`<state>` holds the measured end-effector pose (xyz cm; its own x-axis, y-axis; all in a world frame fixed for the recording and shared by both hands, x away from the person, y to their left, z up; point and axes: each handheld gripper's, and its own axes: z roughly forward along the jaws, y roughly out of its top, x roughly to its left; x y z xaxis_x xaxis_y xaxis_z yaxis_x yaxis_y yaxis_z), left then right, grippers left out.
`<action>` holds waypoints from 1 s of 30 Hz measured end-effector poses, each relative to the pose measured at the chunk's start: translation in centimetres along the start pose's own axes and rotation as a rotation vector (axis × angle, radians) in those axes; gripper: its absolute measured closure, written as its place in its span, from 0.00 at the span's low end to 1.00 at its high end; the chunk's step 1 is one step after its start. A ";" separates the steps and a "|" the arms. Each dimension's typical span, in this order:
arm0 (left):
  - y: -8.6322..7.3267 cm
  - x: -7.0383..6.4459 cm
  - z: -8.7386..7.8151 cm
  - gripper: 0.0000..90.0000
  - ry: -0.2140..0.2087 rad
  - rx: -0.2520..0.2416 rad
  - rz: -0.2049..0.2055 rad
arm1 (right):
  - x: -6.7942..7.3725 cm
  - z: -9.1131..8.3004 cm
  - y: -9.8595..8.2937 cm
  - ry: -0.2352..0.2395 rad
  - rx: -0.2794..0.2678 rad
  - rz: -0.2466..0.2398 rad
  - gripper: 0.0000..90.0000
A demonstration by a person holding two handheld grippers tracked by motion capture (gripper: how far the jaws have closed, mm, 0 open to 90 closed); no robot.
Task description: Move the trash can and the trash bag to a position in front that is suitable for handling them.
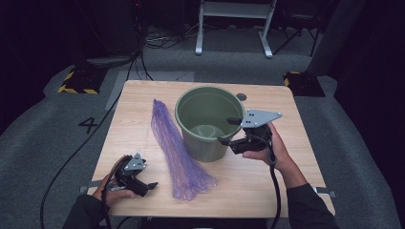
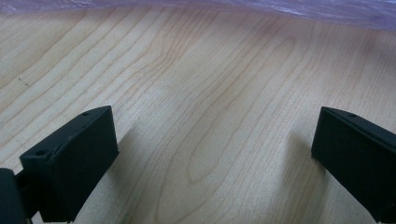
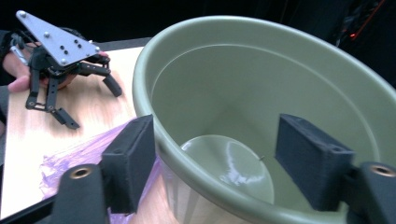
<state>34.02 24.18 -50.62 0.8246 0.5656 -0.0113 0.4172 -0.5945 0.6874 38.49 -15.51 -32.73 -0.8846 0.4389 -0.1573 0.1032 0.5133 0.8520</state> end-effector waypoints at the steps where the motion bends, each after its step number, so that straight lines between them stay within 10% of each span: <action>1: 0.0 0.0 0.0 0.00 0.000 0.000 0.000 | 0.0 0.2 0.0 0.012 0.006 -0.001 0.37; 11: 0.0 0.0 0.0 0.00 0.001 0.000 0.000 | 1.1 1.5 0.6 0.111 0.055 -0.100 0.70; 30: 0.2 -0.2 0.1 0.00 0.010 0.003 -0.007 | 3.1 0.6 1.1 0.107 0.068 -0.204 0.89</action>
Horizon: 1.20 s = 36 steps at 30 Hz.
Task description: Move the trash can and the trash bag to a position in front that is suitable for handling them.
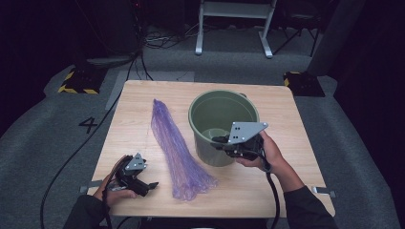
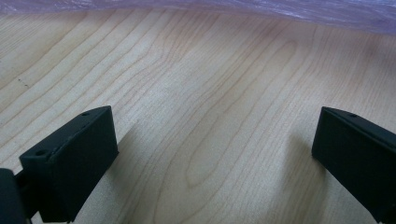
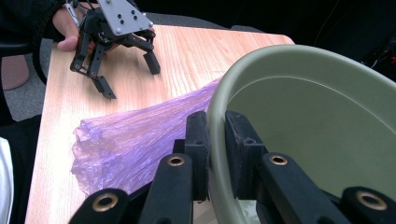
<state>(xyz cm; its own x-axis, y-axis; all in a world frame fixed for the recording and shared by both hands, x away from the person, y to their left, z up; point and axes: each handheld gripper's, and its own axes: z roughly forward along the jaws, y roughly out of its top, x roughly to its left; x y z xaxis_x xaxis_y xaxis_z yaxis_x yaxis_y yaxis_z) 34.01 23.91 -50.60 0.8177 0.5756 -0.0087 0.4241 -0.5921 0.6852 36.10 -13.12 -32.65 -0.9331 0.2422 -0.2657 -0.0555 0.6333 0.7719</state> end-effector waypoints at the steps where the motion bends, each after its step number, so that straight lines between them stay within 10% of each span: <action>1: 0.0 0.0 0.0 0.00 0.001 0.000 -0.003 | 0.1 -0.1 0.0 -0.004 0.002 -0.002 0.88; 12: 0.1 -0.3 0.1 0.00 0.009 0.000 -0.013 | 0.3 -4.0 -1.8 -0.160 -0.066 0.087 0.39; 25: 0.4 -0.6 0.3 0.00 0.010 0.001 -0.013 | -0.5 -11.6 -10.6 -0.431 -0.098 0.322 0.30; 36: 1.7 -1.9 1.6 0.00 0.029 -0.001 -0.035 | 0.7 -9.3 -17.9 -0.383 -0.053 0.497 0.32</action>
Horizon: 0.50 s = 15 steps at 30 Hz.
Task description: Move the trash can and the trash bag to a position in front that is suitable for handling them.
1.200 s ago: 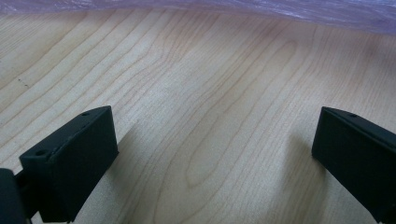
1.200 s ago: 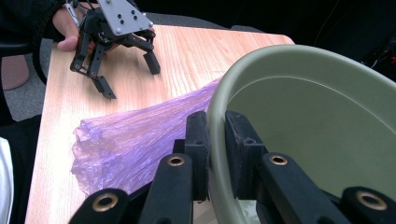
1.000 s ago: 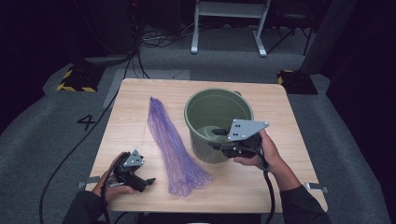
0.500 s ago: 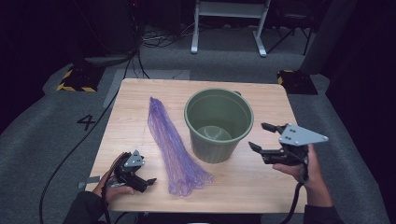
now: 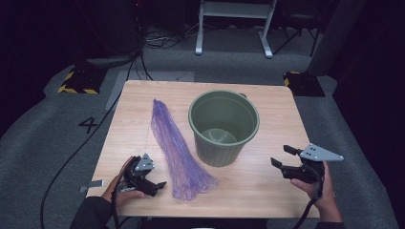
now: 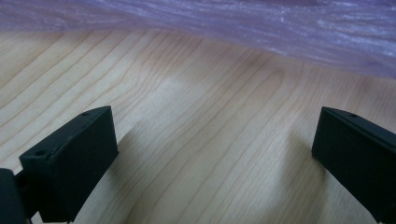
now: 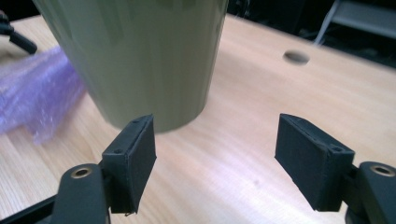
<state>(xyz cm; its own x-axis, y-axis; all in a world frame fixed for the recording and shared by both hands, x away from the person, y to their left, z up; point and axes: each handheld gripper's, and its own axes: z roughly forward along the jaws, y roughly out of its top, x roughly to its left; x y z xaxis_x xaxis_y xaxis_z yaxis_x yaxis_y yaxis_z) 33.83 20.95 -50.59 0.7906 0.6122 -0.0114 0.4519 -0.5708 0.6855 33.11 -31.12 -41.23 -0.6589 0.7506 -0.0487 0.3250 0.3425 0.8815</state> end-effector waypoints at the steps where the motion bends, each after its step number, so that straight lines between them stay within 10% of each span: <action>1: 0.2 -0.1 0.2 0.00 -0.001 -0.001 0.002 | 0.2 0.6 -0.7 0.005 0.016 0.006 0.32; 15: 1.5 -2.2 1.4 0.00 -0.026 0.001 0.028 | 4.0 4.2 -2.7 0.144 0.094 -0.039 0.32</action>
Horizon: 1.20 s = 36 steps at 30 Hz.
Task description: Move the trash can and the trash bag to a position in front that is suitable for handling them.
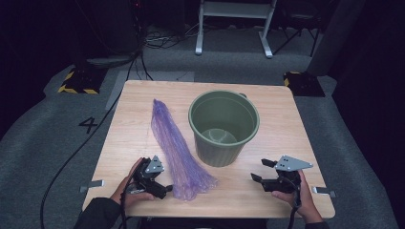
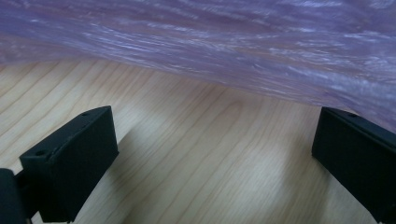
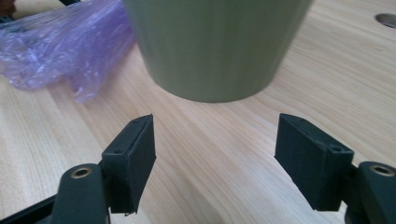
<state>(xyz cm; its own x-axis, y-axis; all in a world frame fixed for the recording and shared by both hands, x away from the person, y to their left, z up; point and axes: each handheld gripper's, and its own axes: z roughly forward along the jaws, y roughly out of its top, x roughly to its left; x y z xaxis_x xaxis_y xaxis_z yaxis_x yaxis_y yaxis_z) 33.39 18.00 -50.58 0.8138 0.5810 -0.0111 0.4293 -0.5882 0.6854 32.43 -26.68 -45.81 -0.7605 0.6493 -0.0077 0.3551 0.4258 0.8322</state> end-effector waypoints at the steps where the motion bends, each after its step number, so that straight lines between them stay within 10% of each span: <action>1: 0.1 -0.2 0.1 0.00 -0.001 0.000 0.000 | 0.2 0.3 0.0 0.009 0.000 -0.004 0.32; 26: 3.5 -2.8 3.3 0.00 -0.039 0.003 0.043 | 5.4 6.8 1.3 0.157 0.063 -0.119 0.39; 36: 3.8 -3.1 3.6 0.00 -0.046 0.000 0.047 | 6.2 8.5 0.9 0.165 0.081 -0.168 0.81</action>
<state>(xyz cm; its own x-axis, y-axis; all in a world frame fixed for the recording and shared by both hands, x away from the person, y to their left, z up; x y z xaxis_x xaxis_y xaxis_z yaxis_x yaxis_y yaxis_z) 33.89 11.90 -50.55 0.8502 0.5263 -0.0128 0.3905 -0.6141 0.6858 32.65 -16.93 -49.82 -0.8889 0.4559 -0.0459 0.2533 0.5723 0.7799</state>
